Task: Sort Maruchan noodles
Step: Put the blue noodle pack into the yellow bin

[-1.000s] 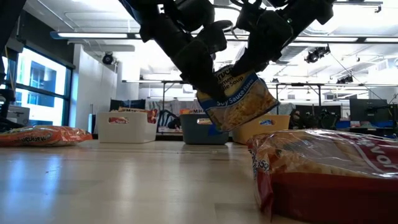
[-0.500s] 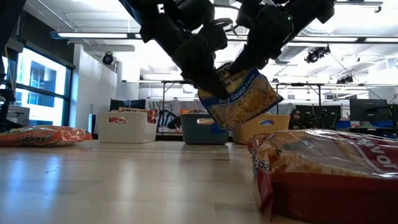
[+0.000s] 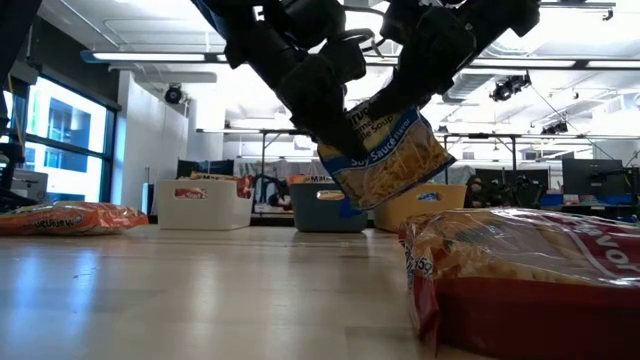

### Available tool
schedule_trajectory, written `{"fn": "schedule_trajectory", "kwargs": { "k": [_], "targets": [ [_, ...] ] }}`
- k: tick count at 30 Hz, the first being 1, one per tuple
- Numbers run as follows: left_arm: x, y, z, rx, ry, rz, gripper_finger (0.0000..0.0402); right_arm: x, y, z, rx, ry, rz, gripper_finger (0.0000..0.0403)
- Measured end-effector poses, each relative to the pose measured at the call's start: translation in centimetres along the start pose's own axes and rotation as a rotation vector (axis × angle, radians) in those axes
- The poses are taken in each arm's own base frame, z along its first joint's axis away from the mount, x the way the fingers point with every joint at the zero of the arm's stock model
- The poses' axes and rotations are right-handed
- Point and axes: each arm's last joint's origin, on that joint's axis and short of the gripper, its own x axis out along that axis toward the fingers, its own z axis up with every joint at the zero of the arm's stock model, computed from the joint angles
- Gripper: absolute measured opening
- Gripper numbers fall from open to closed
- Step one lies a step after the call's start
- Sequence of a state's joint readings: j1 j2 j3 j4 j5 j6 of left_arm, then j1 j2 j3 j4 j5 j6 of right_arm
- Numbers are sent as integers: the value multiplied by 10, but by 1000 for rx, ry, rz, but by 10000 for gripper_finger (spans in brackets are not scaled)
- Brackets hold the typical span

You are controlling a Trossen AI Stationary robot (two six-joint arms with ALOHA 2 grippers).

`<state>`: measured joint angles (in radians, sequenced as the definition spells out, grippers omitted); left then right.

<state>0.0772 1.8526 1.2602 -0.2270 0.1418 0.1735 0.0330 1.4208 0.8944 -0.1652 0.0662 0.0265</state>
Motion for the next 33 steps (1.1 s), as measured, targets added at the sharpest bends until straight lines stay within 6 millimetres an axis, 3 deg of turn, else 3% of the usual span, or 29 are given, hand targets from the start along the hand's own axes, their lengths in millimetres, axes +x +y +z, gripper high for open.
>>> {"fn": "schedule_trajectory", "kwargs": {
  "k": [5, 10, 19, 25, 29, 33],
  "targets": [
    [-2, 0, 1, 6, -7, 4, 142, -2, 0, 0, -12, 0, -14, 42],
    [-18, 0, 4, 19, -34, 59, 189, -13, -3, 0, -60, 14, -79, 33],
    [-42, -2, -29, -8, -237, 121, 209, -58, -16, 6, -204, -27, -247, 30],
    [-60, -8, -54, -57, -394, 139, 208, -98, -52, -4, -289, -50, -368, 30],
    [-63, -8, -66, -83, -432, 154, 208, -106, -88, -30, -306, -98, -370, 30],
    [-62, -8, -69, -99, -454, 160, 208, -109, -120, -39, -306, -236, -316, 30]
  ]
}}
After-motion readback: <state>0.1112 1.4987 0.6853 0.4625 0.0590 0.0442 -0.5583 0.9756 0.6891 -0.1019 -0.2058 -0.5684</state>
